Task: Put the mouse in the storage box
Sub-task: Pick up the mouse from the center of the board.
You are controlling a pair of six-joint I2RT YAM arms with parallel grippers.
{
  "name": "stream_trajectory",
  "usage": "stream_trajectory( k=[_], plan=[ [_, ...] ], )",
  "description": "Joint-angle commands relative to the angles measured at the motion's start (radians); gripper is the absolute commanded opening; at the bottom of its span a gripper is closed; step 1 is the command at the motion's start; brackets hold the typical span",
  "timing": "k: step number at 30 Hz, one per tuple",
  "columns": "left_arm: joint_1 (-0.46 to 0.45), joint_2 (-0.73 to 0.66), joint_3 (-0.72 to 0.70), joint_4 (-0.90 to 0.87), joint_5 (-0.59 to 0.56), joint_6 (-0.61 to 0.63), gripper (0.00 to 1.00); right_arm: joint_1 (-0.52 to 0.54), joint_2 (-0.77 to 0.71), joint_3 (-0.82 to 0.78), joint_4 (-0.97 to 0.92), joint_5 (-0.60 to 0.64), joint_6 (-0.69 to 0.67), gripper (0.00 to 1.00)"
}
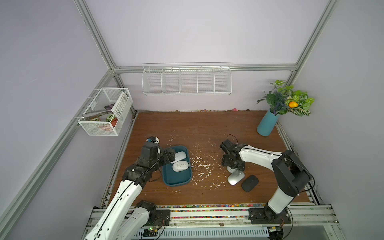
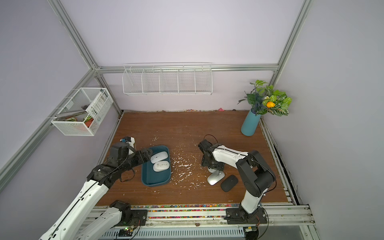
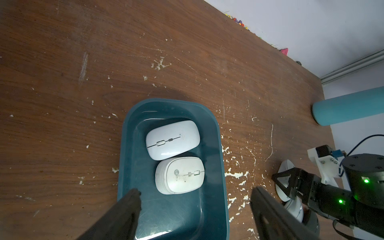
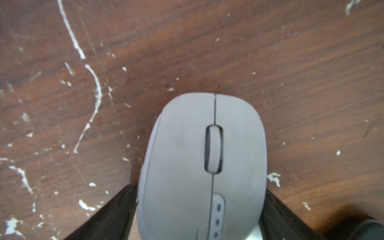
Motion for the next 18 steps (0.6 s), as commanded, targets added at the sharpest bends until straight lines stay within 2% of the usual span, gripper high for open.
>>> stream_trajectory(
  k=[1, 9, 18],
  plan=[
    [0.005, -0.012, 0.003, -0.011, -0.014, 0.011, 0.87, 0.015, 0.033, 0.0, -0.066, 0.013, 0.021, 0.89],
    [0.004, -0.019, -0.001, -0.005, -0.013, 0.011, 0.87, 0.048, 0.063, 0.028, -0.082, 0.021, 0.033, 0.83],
    [0.004, -0.023, -0.003, -0.005, -0.006, 0.011, 0.87, 0.022, 0.076, 0.05, -0.059, 0.021, 0.001, 0.84]
  ],
)
